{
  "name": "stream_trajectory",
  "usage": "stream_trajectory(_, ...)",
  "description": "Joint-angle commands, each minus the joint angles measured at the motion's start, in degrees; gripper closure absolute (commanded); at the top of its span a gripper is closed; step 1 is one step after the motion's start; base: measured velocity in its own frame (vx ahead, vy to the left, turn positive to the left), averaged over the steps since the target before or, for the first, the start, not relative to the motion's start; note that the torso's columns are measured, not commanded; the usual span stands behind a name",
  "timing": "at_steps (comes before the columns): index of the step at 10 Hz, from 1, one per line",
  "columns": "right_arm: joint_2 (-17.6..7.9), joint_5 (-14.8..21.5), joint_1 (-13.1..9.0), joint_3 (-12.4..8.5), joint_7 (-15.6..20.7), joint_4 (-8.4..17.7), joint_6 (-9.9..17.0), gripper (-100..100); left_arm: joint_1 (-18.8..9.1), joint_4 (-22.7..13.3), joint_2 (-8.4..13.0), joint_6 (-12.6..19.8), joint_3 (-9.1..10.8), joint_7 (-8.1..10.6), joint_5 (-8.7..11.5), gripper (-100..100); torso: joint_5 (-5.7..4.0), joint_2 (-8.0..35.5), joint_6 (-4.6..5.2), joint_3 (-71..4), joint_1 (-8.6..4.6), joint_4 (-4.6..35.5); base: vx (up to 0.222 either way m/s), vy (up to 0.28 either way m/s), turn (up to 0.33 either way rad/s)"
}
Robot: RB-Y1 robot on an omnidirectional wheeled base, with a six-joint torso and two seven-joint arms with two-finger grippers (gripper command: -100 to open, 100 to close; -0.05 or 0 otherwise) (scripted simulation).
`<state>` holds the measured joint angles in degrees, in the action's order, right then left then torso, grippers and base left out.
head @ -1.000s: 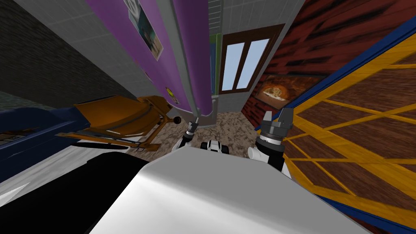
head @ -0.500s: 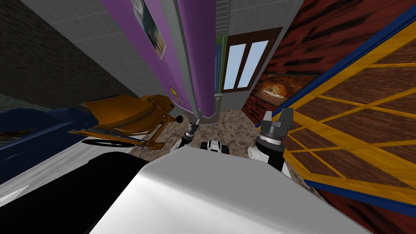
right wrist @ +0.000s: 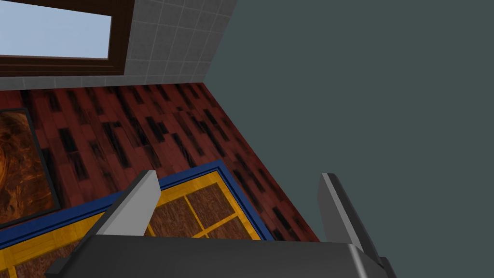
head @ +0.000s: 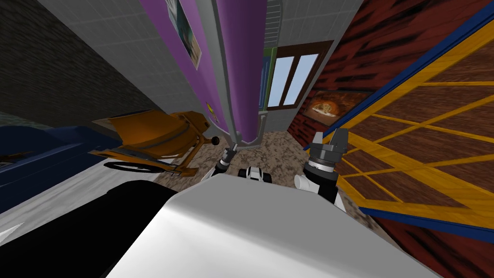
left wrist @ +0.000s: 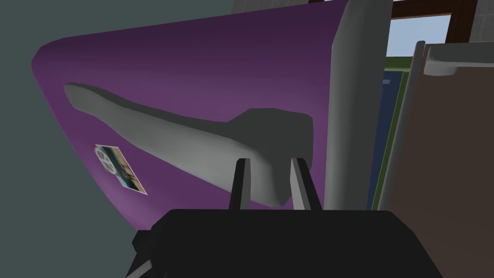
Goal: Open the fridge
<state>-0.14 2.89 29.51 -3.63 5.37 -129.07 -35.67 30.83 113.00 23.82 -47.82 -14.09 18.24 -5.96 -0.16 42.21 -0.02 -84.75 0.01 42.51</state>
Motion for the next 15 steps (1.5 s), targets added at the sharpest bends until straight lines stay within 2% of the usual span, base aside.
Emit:
stream_trajectory(1,-0.01,0.0,-0.01,-0.01,0.0,0.0,0.0,0,0.56,0.99,1.47,-1.8,-0.55,1.13,-0.31,100,0.16,0.2,-0.05,0.15,0.44,0.02,-0.076,0.215,-0.06)
stream_trajectory(6,-0.01,0.0,0.0,-0.01,0.0,0.01,0.0,0,2.3,2.74,5.43,-6.18,-2.41,3.95,-1.36,100,0.06,-0.49,-0.15,-0.47,0.57,0.13,-0.091,0.241,-0.061)
stream_trajectory(7,-0.01,0.0,0.0,-0.01,0.0,0.01,0.0,0,2.3,2.74,5.43,-6.18,-2.41,3.95,-1.36,100,0.11,-0.69,-0.16,-0.63,0.77,0.11,-0.115,0.194,-0.037)
stream_trajectory(9,-0.01,0.0,0.0,-0.01,0.0,0.01,0.0,0,3.17,3.62,7.42,-8.36,-3.34,5.36,-1.89,100,0.08,-0.36,-0.13,-0.39,0.55,0.13,-0.11,0.233,-0.063)
stream_trajectory(10,-0.01,0.0,0.0,-0.01,0.0,0.01,0.0,0,3.17,3.62,7.42,-8.36,-3.34,5.36,-1.89,100,0.12,-0.29,-0.09,-0.32,0.61,0.12,-0.098,0.229,-0.041)
stream_trajectory(11,-0.01,0.0,0.0,-0.01,0.0,0.01,0.0,0,5.36,5.67,8.88,-6.79,-3.59,6.02,-2.41,-100,0.08,-0.33,-0.11,-0.38,0.47,0.14,-0.03,0.08,0.086)
stream_trajectory(13,0.02,0.0,0.03,0.01,0.0,0.0,0.0,0,6.83,8.78,10.18,-5.84,-2.92,6.8,-2.29,-100,-0.03,-0.47,0.01,-0.2,-0.52,-0.32,0.058,-0.027,0.088)
stream_trajectory(15,0.03,0.0,0.02,0.02,0.0,0.0,-0.01,0,8.3,11.76,11.47,-4.9,-2.25,7.58,-2.17,-100,0.05,-0.24,0.07,-0.04,-0.32,-0.28,0.063,-0.065,0.059)
